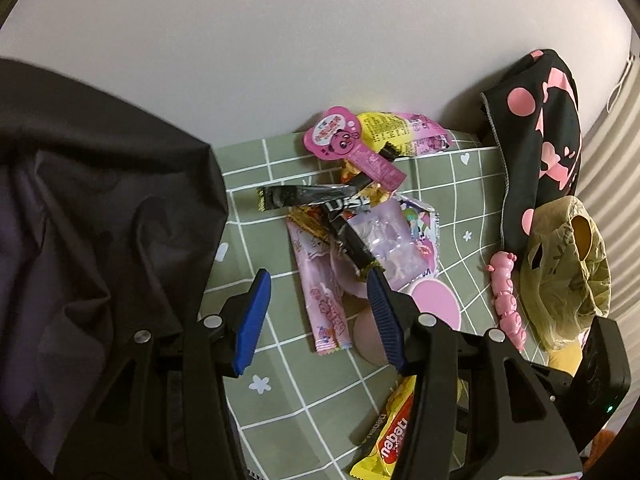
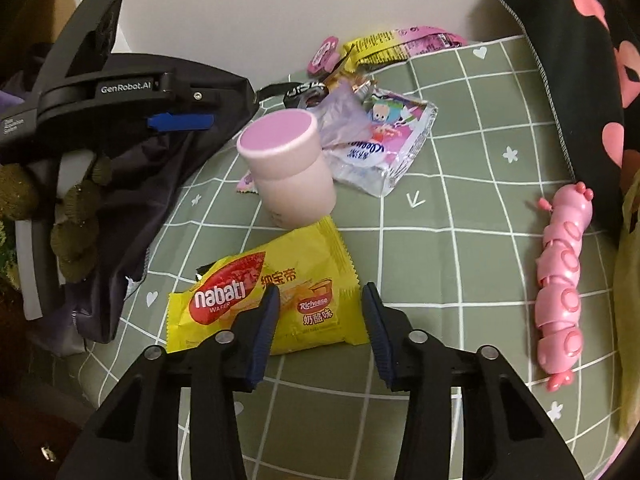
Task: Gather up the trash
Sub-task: 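Move both grippers back over the mat toward the remaining snack trash, then grasp the yellow nabati wafer pack with the right gripper while the left grasps the black wrapper strip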
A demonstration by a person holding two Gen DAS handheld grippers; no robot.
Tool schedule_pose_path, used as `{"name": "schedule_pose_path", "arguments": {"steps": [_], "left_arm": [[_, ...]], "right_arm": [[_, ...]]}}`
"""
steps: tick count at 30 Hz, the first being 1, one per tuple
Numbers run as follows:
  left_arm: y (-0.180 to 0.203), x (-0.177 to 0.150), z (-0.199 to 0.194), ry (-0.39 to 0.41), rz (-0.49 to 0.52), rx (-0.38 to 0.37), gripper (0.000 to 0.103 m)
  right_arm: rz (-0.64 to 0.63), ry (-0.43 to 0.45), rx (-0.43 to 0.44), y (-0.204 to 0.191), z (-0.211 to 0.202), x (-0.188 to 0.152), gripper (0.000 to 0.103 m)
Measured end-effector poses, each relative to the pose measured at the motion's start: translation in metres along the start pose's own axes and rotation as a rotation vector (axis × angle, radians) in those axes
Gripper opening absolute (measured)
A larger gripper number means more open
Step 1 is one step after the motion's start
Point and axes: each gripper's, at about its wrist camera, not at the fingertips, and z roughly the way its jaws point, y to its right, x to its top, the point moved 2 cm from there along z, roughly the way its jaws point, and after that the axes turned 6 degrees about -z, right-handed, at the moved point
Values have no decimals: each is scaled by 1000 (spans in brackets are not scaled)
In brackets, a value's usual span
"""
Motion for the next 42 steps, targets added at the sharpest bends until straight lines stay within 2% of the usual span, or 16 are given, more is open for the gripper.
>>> {"name": "schedule_pose_path", "arguments": {"steps": [1,4,7,13,17,20,21,22,23,24,25,29,34,38,40,42], "left_arm": [[-2,-1,0,-3,-7,4,48],[-5,-4,1,-10,-12,10,48],[-7,-6,2,-14,-27,-4,48],[-11,-13,13,-54,-68,-21,48],[-9,-11,21,-71,-63,-13,48],[-6,-5,20,-59,-66,-29,48],[-4,-2,19,-52,-55,-25,48],[-3,0,18,-47,-48,-19,48],[-2,3,18,-41,-38,-12,48],[-1,4,17,-36,-32,-9,48],[-1,5,17,-33,-33,-8,48],[-6,5,18,-23,-56,-5,48],[-16,-2,11,0,-80,54,48],[-23,-20,-23,56,-144,85,48],[-23,-33,-47,80,-141,125,48],[-21,-43,-68,104,-120,123,48]], "right_arm": [[-3,-2,-6,-1,1,-1,20],[-31,4,-20,-3,-4,1,5],[-28,42,-54,9,-21,4,3],[77,99,-134,55,-58,12,3],[137,122,-115,64,-69,5,3],[194,107,-55,55,-63,-8,5],[198,98,-39,49,-59,-11,11],[199,85,-18,41,-53,-14,25],[198,78,10,32,-50,-18,35],[203,75,34,25,-46,-20,51],[212,69,48,19,-40,-21,53],[229,59,47,2,-34,-22,54],[198,28,15,-11,-27,-21,54],[222,-5,39,-12,-15,-22,54],[236,18,25,-13,-13,-23,54],[218,50,-3,-18,-8,-20,54]]}}
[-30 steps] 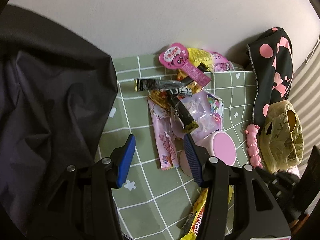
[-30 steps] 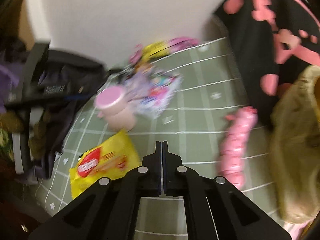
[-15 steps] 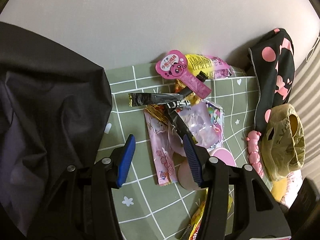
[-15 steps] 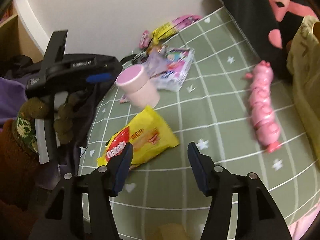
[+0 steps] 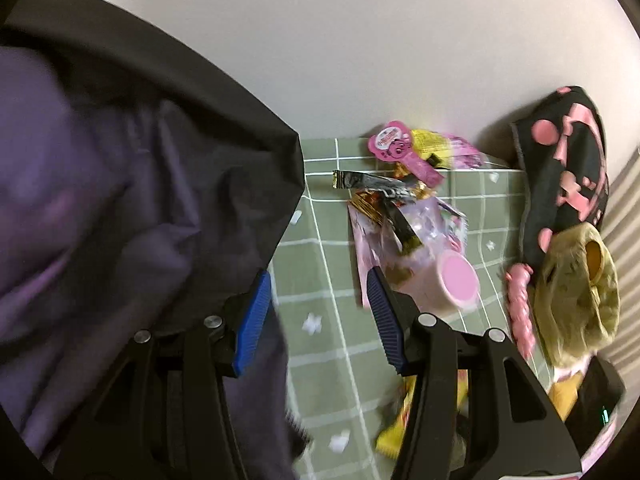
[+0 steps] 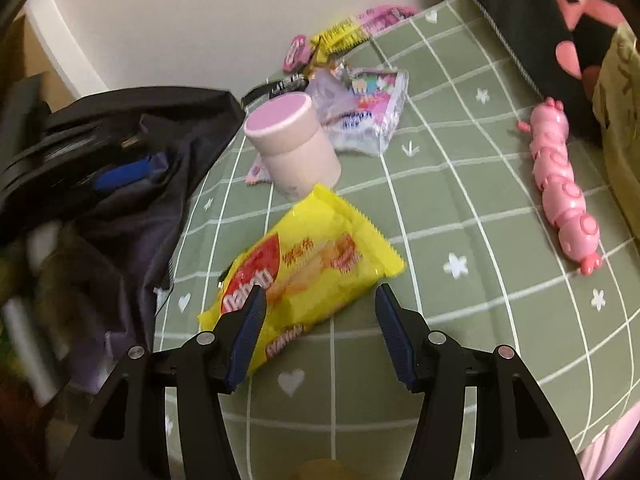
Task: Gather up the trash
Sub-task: 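Grasp the yellow nabati wafer pack with the right gripper while the left grasps the black wrapper strip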
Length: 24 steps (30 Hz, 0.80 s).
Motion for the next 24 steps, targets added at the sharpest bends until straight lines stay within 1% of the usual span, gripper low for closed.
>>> {"name": "schedule_pose_path", "arguments": {"steps": [1,2,4,6,9,11,12,13,14,15,16,18,21,24], "left_arm": [[0,-3,-8,13,8,1,48],[-2,-5,-15,29,11,19,48],[-10,-11,-23,42,-18,51,48],[-15,-18,-27,34,-36,40,48],[-17,-24,-29,42,4,74,48],[-13,-28,-27,40,26,80,48],[-12,-30,-27,40,40,86,48],[-11,-32,-29,43,49,91,48],[-10,-32,-29,44,50,85,48],[-9,-33,-29,42,46,75,48],[-8,-33,-28,40,44,71,48],[-7,-32,-29,40,36,50,48],[-2,-30,-29,33,24,-4,48],[5,-24,-18,-3,-3,-62,48]], "right_arm": [[-22,20,-15,-3,3,1,54],[-42,35,-32,-6,6,2,54],[-89,64,-81,-13,12,3,54],[-121,66,-118,-17,13,3,54],[-181,58,-146,-22,14,2,53],[-204,56,-160,-22,14,1,47],[-218,50,-163,-22,13,1,41],[-226,44,-152,-21,12,1,30],[-227,37,-138,-20,8,0,27],[-228,27,-125,-18,6,0,18],[-221,18,-111,-15,1,1,14],[-201,22,-90,-9,-11,2,12],[-207,73,-100,3,-40,7,11],[-193,128,-115,20,-67,17,11]]}}
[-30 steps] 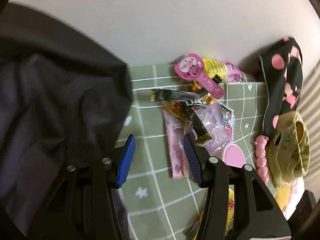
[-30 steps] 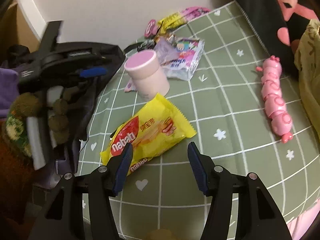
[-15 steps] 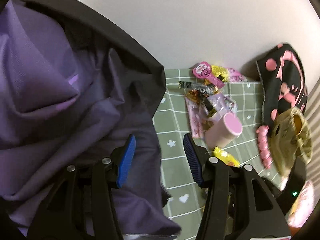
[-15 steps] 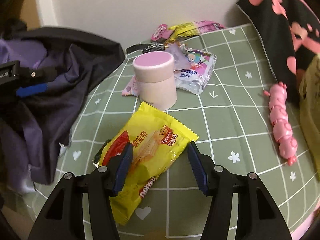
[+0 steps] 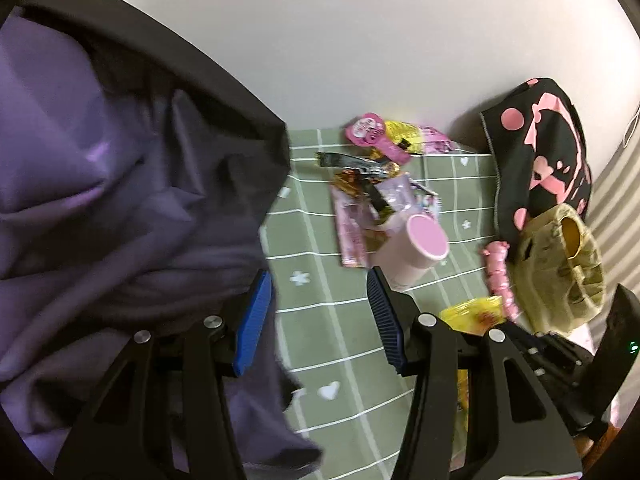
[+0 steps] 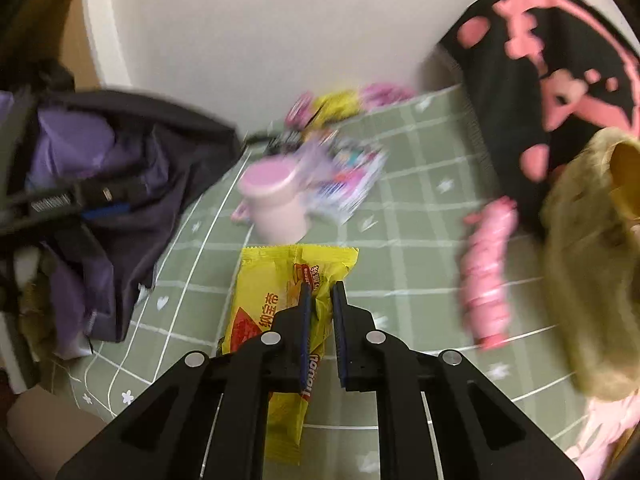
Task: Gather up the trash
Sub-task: 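Grasp the yellow nabati wafer pack with the right gripper while the left grasps the black wrapper strip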
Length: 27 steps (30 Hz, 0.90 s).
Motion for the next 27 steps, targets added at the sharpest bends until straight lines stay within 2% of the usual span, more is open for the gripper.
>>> {"name": "schedule_pose_path", "arguments": {"steps": [6,12,19,22,23,24,27], "left_arm": [[34,41,35,-46,53,-63,48],[63,82,82,-61,138,-85,48],[60,95,144,-150,144,-46,48],[59,94,162,-210,147,6,47],[58,93,166,-237,133,1,42],[57,93,167,-254,123,-4,41],[55,94,163,-252,117,-8,35]], "right_arm": [[69,86,-83,48,-30,22,11],[129,105,-157,79,-34,37,11],[166,147,-238,106,-46,67,11],[181,145,-252,112,-49,71,11],[184,140,-254,114,-50,72,11],[182,134,-254,114,-49,73,11],[156,118,-248,114,-44,76,11]]}}
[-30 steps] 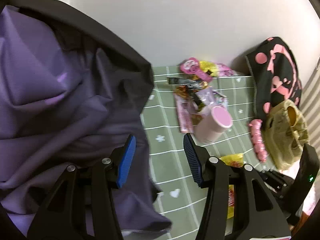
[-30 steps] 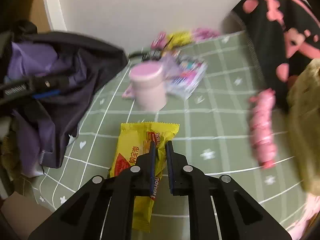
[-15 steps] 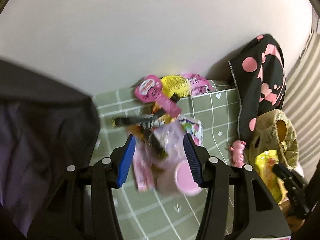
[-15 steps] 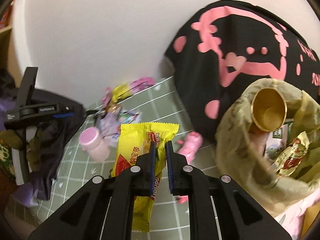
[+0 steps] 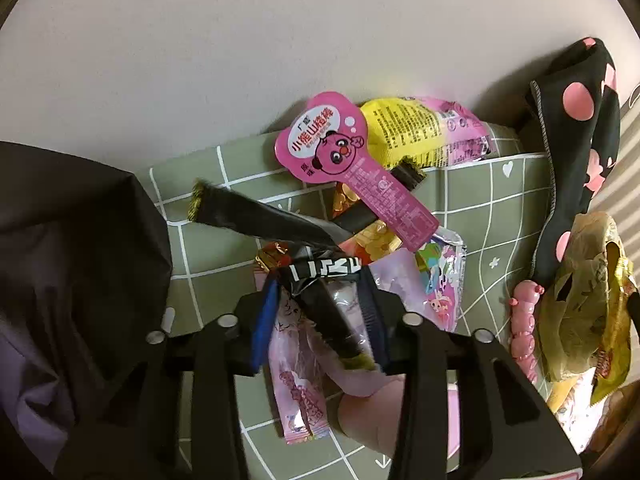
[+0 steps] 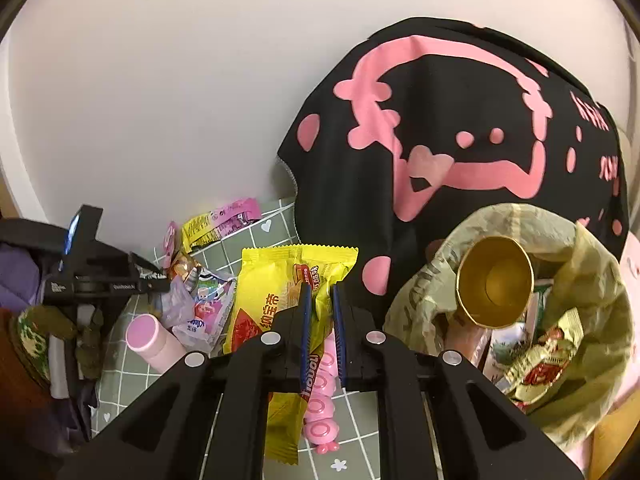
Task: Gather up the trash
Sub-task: 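Grasp the yellow nabati wafer pack with the right gripper while the left grasps the black wrapper strip, then carry the wafer pack and black wrapper into the trash bag and open both grippers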
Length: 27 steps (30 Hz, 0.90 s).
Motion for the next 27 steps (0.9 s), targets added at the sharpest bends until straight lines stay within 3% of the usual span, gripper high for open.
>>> {"name": "schedule_pose_path", "arguments": {"steps": [7,13,20,27], "left_arm": [[7,1,-37,71,6,-20,32],[28,23,-88,168,3,-61,32],[68,45,-131,243,70,-128,32],[123,52,-144,269,180,-212,32]], "right_arm": [[-72,23,38,3,10,19,11],[-80,49,37,15,9,42,11],[-66,81,-12,36,-5,60,11],[-43,131,-101,58,-29,66,11]]}}
